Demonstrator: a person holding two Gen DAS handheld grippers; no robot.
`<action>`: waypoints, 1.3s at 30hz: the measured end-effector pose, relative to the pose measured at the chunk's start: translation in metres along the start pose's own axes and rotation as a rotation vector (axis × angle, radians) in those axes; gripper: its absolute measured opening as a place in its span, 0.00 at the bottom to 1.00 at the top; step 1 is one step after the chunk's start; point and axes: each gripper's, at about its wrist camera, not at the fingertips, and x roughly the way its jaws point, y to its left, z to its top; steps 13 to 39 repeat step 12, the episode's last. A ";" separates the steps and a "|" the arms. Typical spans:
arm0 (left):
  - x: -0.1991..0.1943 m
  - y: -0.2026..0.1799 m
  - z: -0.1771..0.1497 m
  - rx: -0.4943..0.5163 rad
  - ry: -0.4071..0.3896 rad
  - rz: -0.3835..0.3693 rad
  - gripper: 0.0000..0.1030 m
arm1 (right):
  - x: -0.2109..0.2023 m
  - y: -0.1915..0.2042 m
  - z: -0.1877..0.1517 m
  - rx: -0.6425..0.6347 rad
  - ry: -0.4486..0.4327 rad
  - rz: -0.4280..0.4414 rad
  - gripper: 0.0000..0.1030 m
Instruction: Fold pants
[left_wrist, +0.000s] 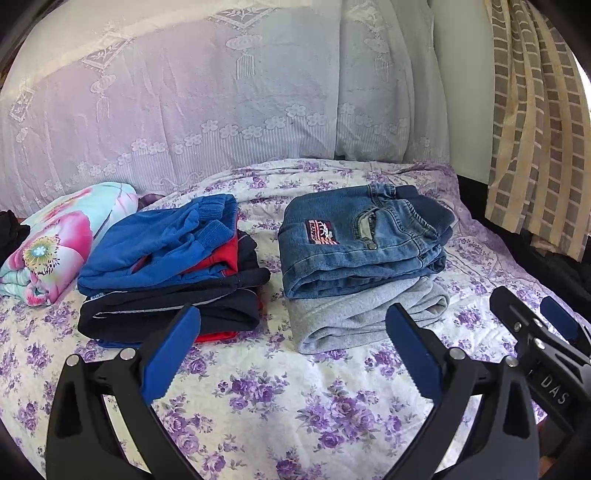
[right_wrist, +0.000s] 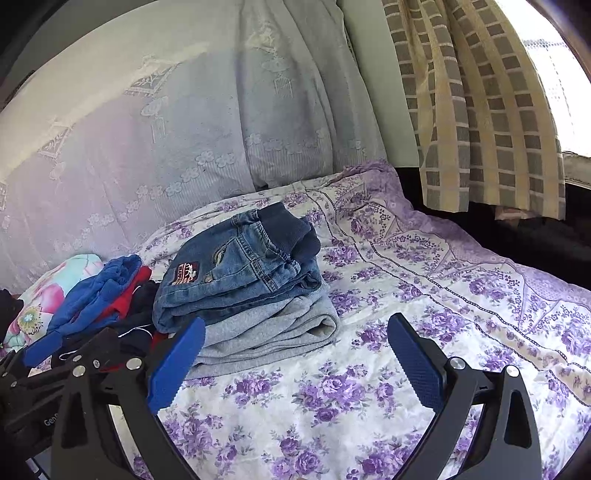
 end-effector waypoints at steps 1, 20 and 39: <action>0.000 -0.001 0.000 0.006 -0.001 0.006 0.95 | 0.000 0.000 0.000 -0.001 0.001 -0.002 0.97; 0.001 0.002 0.003 -0.014 0.036 0.008 0.95 | 0.000 0.002 -0.001 -0.016 0.001 -0.001 0.97; 0.001 0.002 0.003 -0.014 0.036 0.008 0.95 | 0.000 0.002 -0.001 -0.016 0.001 -0.001 0.97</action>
